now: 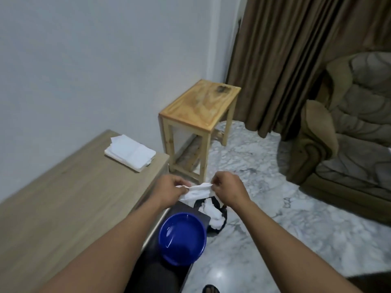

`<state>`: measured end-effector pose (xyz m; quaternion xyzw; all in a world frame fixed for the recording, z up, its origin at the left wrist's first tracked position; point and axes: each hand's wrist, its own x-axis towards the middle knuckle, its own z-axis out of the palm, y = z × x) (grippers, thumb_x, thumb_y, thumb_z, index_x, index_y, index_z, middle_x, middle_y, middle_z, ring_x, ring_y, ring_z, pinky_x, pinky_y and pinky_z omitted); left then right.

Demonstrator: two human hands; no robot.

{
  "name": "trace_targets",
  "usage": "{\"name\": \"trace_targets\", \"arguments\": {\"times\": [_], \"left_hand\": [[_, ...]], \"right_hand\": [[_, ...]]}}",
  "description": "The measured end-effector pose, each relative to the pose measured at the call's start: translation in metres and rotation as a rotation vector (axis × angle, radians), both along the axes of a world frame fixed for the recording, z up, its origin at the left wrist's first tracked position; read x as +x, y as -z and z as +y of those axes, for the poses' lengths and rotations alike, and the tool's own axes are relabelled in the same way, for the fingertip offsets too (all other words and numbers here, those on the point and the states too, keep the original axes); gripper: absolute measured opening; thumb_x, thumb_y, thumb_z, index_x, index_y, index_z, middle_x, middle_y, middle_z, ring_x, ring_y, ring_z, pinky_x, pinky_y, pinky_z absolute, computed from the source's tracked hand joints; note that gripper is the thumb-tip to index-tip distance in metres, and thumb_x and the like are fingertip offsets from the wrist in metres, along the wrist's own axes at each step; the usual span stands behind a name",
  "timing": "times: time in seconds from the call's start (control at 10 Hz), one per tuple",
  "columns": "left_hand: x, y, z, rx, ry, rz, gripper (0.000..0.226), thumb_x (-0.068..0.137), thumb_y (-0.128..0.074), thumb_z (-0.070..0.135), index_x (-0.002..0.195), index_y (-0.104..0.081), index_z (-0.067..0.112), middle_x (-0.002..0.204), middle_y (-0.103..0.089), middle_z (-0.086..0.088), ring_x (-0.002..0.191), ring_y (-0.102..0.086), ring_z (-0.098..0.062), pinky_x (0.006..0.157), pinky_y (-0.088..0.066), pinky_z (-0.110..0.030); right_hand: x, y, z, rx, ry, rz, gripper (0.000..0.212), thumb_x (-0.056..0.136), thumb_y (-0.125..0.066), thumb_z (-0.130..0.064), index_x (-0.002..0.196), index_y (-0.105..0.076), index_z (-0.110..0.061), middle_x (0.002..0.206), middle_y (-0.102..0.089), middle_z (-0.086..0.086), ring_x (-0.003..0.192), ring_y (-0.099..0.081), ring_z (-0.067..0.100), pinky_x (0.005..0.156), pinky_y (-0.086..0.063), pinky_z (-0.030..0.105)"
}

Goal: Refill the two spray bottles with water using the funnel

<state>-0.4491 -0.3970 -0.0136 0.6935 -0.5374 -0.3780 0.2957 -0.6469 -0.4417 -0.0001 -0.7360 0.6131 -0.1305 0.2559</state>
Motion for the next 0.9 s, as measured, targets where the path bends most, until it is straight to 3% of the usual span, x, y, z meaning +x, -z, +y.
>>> {"name": "trace_targets", "arguments": {"times": [0.2,0.3,0.5,0.6,0.7,0.8,0.9], "left_hand": [[-0.034,0.107,-0.134,0.117,-0.013,-0.029,0.021,0.082,-0.077,0.007,0.080,-0.078,0.027,0.091,-0.074,0.005,0.090,-0.067,-0.008,0.077,-0.047,-0.020],[-0.047,0.164,-0.195,0.165,-0.007,-0.056,0.013,0.082,-0.077,0.008,0.086,-0.081,0.020,0.092,-0.074,0.005,0.080,-0.065,-0.003,0.064,-0.041,-0.005],[-0.065,0.272,-0.282,0.216,-0.014,-0.137,0.017,0.084,-0.073,0.007,0.075,-0.075,0.021,0.090,-0.071,0.002,0.086,-0.066,-0.013,0.068,-0.045,-0.016],[-0.073,0.326,-0.308,0.229,0.017,-0.205,0.024,0.085,-0.073,0.008,0.070,-0.070,0.026,0.093,-0.072,0.001,0.091,-0.065,-0.013,0.075,-0.048,-0.020],[-0.079,0.360,-0.315,0.273,0.039,-0.227,0.019,0.083,-0.075,0.010,0.077,-0.069,0.027,0.096,-0.072,-0.002,0.088,-0.067,-0.018,0.073,-0.052,-0.024],[-0.081,0.368,-0.315,0.288,0.061,-0.233,0.033,0.081,-0.077,0.012,0.111,-0.069,0.024,0.114,-0.069,-0.004,0.102,-0.065,-0.024,0.084,-0.054,-0.031],[-0.081,0.355,-0.287,0.249,-0.037,-0.127,0.046,0.085,-0.073,0.014,0.128,-0.062,0.023,0.117,-0.065,0.003,0.103,-0.061,-0.014,0.083,-0.047,-0.024]], "right_hand": [[-0.029,0.106,-0.125,0.102,0.133,-0.007,0.014,0.087,-0.061,-0.011,0.089,-0.071,-0.020,0.086,-0.072,0.001,0.081,-0.067,0.021,0.071,-0.058,0.034],[-0.039,0.168,-0.183,0.164,0.179,-0.021,0.016,0.087,-0.060,-0.007,0.089,-0.072,-0.018,0.084,-0.072,0.004,0.079,-0.068,0.021,0.070,-0.058,0.035],[-0.049,0.288,-0.259,0.264,0.231,0.042,0.016,0.087,-0.058,-0.010,0.091,-0.071,-0.019,0.090,-0.072,0.004,0.084,-0.066,0.025,0.065,-0.047,0.028],[-0.051,0.346,-0.282,0.297,0.284,0.065,0.018,0.087,-0.057,-0.009,0.090,-0.069,-0.022,0.090,-0.071,0.003,0.084,-0.066,0.024,0.067,-0.052,0.030],[-0.053,0.387,-0.286,0.325,0.286,0.079,0.022,0.089,-0.055,-0.008,0.099,-0.071,-0.019,0.096,-0.072,0.006,0.089,-0.067,0.026,0.071,-0.053,0.031],[-0.057,0.403,-0.285,0.341,0.300,0.072,0.029,0.092,-0.055,-0.014,0.117,-0.069,-0.018,0.110,-0.072,0.009,0.102,-0.066,0.028,0.079,-0.053,0.032],[-0.066,0.404,-0.260,0.367,0.360,0.035,0.025,0.092,-0.056,-0.018,0.111,-0.071,-0.018,0.102,-0.074,0.010,0.093,-0.069,0.028,0.071,-0.051,0.029]]}}
